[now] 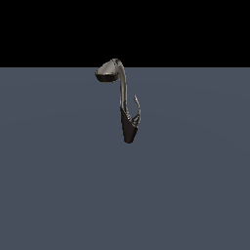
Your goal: Turn on the faucet by rotating a designated handle.
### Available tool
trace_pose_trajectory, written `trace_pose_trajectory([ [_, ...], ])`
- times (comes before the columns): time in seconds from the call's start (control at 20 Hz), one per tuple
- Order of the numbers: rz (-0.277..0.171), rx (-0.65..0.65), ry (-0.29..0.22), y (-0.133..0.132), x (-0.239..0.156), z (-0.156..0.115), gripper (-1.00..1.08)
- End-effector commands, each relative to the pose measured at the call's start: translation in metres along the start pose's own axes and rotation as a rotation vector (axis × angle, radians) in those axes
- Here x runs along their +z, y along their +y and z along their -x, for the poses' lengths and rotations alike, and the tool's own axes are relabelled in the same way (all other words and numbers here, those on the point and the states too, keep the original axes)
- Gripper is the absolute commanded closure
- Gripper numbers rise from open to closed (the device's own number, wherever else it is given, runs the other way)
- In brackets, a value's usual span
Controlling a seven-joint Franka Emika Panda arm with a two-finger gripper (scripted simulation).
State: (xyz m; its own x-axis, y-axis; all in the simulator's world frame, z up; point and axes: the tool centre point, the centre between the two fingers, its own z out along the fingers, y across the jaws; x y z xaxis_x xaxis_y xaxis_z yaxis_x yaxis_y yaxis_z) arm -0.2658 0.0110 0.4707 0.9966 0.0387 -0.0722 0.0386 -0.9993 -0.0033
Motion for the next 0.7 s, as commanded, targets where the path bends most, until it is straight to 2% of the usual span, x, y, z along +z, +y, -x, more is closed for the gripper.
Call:
trace_pose_trajectory([
  [0.0, 0.0, 0.0, 0.0, 0.0, 0.0, 0.0, 1.08],
  [0.4, -0.043, 0.028, 0.032, 0.0094, -0.0058, -0.0073, 1.08],
  [0.65, -0.045, 0.031, 0.031, 0.0092, -0.0056, -0.008, 1.08],
])
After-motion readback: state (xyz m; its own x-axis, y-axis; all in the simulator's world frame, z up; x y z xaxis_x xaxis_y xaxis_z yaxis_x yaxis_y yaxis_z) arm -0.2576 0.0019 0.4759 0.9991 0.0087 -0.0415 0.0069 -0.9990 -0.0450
